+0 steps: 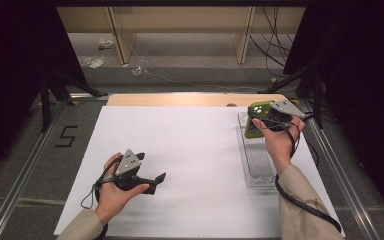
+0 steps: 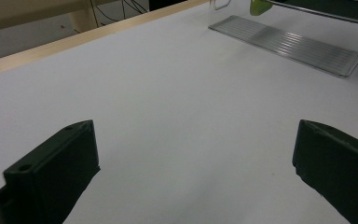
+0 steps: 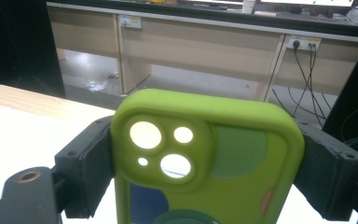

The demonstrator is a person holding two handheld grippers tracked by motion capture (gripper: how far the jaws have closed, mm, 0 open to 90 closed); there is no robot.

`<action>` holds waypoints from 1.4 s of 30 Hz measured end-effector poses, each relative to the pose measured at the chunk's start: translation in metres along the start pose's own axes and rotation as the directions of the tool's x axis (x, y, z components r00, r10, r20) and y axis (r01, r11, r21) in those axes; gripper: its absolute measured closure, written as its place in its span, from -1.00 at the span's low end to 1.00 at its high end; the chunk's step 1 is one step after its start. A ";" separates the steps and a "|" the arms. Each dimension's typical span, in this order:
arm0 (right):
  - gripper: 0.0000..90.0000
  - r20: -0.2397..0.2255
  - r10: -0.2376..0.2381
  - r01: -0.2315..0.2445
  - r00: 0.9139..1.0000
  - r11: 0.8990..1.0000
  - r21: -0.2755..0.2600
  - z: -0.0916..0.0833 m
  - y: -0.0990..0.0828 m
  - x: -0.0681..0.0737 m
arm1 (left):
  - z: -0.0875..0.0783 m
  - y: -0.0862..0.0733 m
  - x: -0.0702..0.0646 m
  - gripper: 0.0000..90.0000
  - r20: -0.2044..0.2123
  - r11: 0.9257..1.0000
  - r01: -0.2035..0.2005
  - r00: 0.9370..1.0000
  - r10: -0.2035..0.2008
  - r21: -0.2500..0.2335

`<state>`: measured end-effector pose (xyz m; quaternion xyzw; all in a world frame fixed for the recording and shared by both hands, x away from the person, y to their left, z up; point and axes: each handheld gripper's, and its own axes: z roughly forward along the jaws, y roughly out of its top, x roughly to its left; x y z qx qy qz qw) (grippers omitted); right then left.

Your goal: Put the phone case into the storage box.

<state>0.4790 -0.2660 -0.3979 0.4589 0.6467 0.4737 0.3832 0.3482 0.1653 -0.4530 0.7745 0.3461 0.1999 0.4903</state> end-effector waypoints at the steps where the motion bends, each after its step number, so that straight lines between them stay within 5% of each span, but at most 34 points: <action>1: -0.63 0.000 -0.004 0.004 1.000 1.000 0.001 0.000 0.000 0.000 | 0.000 0.000 0.000 -1.00 0.000 1.000 0.000 1.000 0.000 0.001; 42: -0.63 0.018 -0.013 0.012 1.000 0.999 0.049 0.024 0.005 -0.003 | 0.000 0.000 0.000 -1.00 0.001 1.000 0.002 1.000 -0.002 0.000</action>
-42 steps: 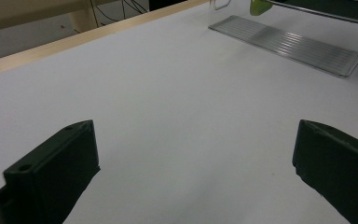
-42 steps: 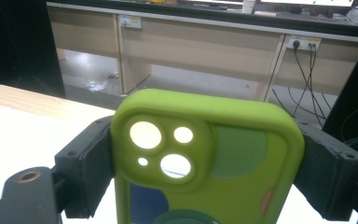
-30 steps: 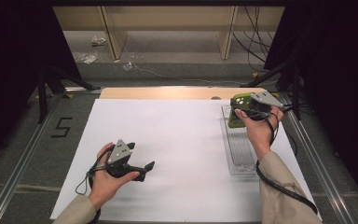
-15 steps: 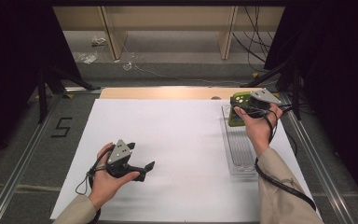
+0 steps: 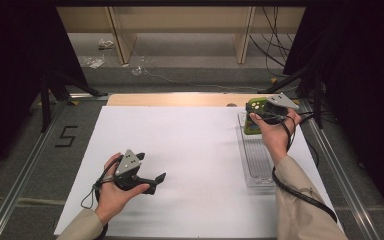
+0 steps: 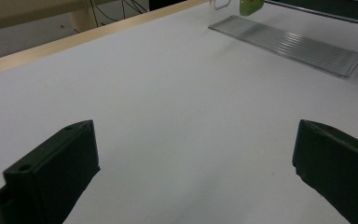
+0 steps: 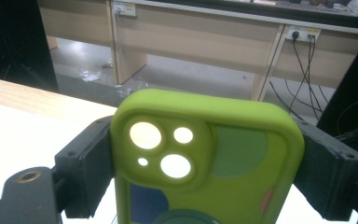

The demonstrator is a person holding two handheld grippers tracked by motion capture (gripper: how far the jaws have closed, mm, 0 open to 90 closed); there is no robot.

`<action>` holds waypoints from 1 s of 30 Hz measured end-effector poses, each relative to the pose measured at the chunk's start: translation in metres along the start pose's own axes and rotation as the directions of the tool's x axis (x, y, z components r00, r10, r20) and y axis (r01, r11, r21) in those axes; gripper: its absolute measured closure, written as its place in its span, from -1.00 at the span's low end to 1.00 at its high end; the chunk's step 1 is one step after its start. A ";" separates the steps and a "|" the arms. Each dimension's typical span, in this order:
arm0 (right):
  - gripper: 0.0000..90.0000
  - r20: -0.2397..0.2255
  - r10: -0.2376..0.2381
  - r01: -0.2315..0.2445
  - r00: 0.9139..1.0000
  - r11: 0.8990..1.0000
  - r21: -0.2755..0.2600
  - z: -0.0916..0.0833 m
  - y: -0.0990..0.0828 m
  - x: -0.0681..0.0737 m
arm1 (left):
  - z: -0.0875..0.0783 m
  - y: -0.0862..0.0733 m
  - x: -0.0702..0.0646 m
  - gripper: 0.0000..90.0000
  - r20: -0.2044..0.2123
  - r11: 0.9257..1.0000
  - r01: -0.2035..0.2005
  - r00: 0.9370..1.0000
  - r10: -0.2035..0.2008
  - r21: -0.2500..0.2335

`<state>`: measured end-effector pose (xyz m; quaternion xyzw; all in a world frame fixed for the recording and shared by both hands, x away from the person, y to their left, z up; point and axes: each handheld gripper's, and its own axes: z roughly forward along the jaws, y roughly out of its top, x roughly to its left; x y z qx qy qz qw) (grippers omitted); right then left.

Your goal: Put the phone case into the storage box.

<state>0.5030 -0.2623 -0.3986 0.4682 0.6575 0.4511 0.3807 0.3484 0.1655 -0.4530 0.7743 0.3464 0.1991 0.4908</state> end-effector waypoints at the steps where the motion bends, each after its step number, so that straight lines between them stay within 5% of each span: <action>1: -0.63 0.000 0.001 -0.001 1.000 1.000 0.001 0.000 0.000 0.000 | 0.000 0.000 0.000 -1.00 0.000 1.000 0.000 1.000 0.000 0.000; 30: -0.63 0.012 0.008 -0.008 1.000 1.000 0.029 0.014 0.001 -0.002 | 0.000 0.000 0.000 -1.00 0.002 1.000 0.002 1.000 -0.002 -0.001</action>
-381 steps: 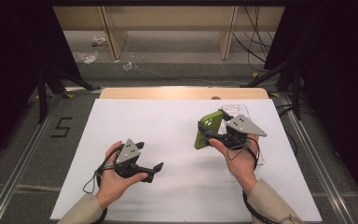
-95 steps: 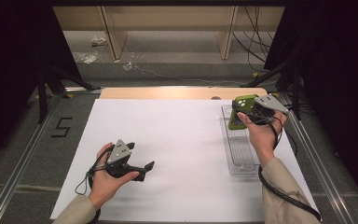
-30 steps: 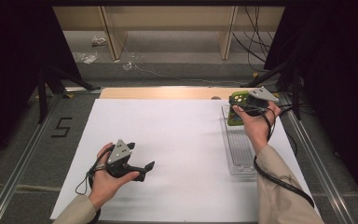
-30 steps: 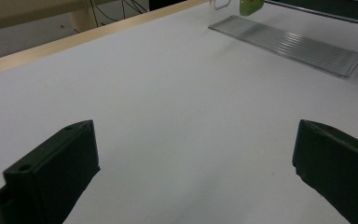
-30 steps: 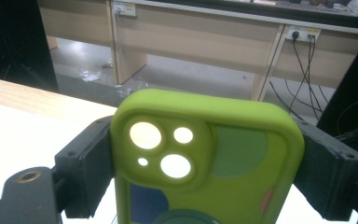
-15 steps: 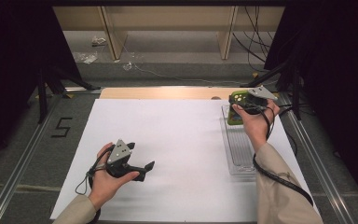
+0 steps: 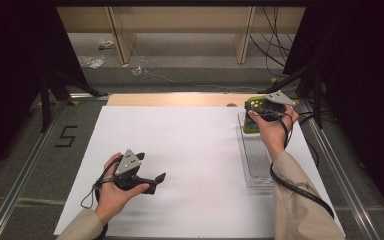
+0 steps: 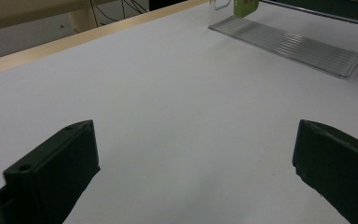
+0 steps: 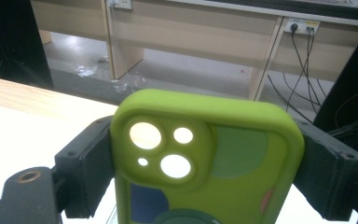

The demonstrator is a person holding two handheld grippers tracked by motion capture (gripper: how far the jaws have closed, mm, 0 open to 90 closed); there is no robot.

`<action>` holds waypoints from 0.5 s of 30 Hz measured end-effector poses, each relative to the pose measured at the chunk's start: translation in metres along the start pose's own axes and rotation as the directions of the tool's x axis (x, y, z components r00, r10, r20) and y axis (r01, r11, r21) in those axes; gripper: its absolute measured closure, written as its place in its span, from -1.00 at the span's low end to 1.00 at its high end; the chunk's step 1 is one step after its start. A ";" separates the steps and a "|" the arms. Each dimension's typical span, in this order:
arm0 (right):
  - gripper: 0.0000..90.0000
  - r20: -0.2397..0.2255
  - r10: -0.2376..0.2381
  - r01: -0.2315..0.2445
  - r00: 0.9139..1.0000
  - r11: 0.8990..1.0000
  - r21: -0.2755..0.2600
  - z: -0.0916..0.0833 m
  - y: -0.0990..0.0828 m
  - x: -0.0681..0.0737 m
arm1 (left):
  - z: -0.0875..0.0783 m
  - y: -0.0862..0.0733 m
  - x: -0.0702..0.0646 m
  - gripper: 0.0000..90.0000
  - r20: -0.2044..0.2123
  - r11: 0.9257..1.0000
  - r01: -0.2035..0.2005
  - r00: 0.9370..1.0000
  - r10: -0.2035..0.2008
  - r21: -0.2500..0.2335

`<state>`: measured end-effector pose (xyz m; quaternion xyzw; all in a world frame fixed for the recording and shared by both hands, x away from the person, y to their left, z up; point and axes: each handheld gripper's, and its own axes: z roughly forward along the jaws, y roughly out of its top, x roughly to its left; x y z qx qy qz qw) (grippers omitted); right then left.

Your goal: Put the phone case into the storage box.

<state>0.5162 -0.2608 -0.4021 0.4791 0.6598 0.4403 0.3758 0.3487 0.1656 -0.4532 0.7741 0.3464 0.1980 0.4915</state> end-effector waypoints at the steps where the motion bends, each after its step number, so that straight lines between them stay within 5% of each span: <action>1: -0.63 0.000 0.001 -0.001 1.000 1.000 0.000 0.000 0.000 0.000 | 0.000 0.000 0.000 -1.00 0.000 1.000 0.000 1.000 0.000 0.000; 15: -0.63 0.008 0.005 -0.005 1.000 1.000 0.015 0.008 -0.001 0.000 | 0.000 0.000 0.000 -1.00 0.000 1.000 0.000 1.000 0.000 0.000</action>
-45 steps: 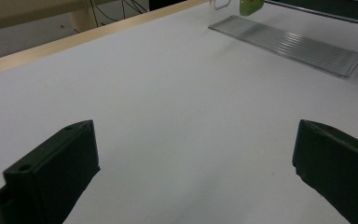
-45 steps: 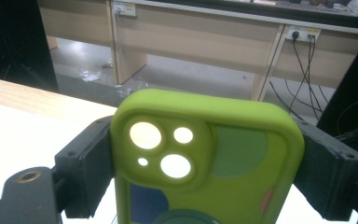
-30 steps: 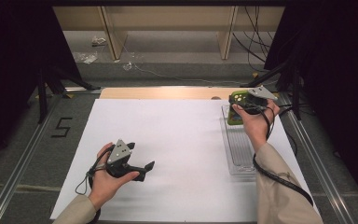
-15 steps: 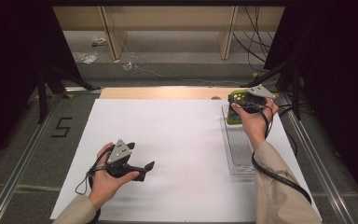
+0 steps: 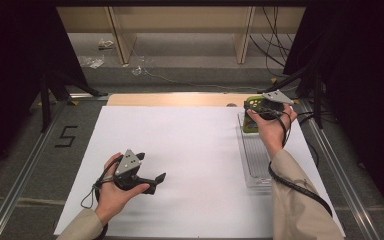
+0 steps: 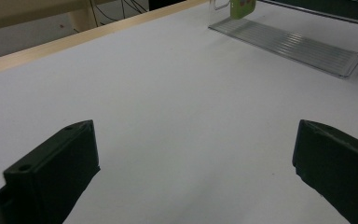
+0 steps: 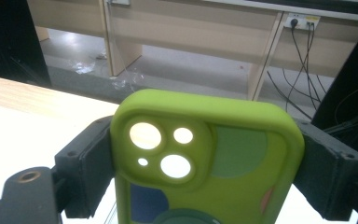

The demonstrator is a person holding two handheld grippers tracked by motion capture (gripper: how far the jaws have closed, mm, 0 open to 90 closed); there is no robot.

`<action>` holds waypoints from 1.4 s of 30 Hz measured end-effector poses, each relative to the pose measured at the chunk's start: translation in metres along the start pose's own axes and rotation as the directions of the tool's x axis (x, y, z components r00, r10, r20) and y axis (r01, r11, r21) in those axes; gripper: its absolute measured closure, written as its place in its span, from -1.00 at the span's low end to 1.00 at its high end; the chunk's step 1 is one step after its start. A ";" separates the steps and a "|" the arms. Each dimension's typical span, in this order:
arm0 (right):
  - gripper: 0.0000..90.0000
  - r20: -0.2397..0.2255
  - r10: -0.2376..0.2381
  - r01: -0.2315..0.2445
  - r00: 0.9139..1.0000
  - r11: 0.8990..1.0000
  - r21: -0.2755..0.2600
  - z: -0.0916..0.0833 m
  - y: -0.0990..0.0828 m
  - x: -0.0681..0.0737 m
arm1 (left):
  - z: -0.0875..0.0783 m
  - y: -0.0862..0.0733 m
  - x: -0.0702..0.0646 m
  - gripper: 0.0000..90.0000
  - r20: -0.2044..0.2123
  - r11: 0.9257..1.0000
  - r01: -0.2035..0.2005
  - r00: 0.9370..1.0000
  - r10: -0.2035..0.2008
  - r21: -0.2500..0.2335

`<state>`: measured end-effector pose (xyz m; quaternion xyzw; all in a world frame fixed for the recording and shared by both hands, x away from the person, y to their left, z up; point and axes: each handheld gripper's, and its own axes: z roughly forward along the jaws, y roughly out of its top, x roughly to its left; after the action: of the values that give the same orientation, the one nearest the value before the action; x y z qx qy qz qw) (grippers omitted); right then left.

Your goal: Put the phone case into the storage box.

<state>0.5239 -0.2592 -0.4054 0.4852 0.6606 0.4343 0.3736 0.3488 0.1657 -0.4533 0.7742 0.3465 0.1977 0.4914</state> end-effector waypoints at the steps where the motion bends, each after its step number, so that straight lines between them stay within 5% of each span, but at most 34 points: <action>1: -0.63 0.002 0.001 -0.001 1.000 1.000 0.001 0.001 0.000 0.000 | 0.000 0.000 0.000 -1.00 0.000 1.000 0.000 1.000 0.000 0.000; 42: -0.63 0.014 0.018 -0.018 1.000 0.999 0.031 0.021 -0.005 -0.001 | 0.000 0.000 0.000 -1.00 0.001 1.000 0.000 1.000 0.000 0.000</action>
<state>0.5416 -0.2569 -0.4176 0.4999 0.6602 0.4239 0.3667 0.3489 0.1657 -0.4536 0.7743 0.3464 0.1973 0.4914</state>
